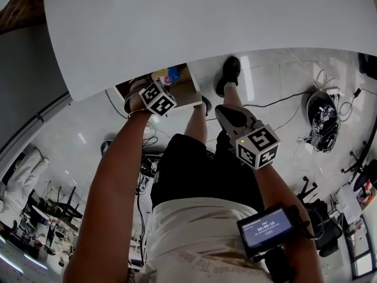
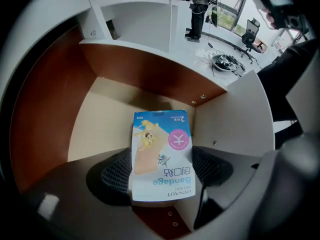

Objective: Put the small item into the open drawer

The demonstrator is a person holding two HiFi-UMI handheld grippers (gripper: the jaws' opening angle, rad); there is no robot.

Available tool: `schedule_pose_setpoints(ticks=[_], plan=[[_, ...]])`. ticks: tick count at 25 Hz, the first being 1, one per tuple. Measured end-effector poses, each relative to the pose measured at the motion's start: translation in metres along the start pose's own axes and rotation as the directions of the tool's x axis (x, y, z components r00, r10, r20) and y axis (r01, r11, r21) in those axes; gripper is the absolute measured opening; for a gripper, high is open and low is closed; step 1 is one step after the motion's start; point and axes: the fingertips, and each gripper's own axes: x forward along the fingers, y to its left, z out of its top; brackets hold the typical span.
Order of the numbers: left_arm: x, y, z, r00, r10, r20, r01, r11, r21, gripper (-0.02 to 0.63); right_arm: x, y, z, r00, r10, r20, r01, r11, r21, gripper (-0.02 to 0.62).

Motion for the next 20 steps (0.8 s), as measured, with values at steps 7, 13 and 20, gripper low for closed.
schedule_pose_setpoints(ticks=[7,13,20], plan=[[0.022,0.009,-0.003,0.999,0.008,-0.036,-0.008,1.0,-0.004,0.377,-0.002,-0.01,-0.012,1.0,-0.001,-0.029,0.002,1.0,0.007,0.006],[0.033,0.012,-0.003,0.998,0.04,-0.053,-0.039,0.999,0.008,0.379,-0.004,-0.009,-0.019,0.998,-0.005,-0.055,0.005,1.0,0.006,0.006],[0.031,0.008,-0.008,0.996,0.019,-0.082,-0.019,1.0,-0.001,0.379,-0.006,-0.002,-0.013,0.998,0.001,-0.066,-0.002,1.0,-0.013,0.006]])
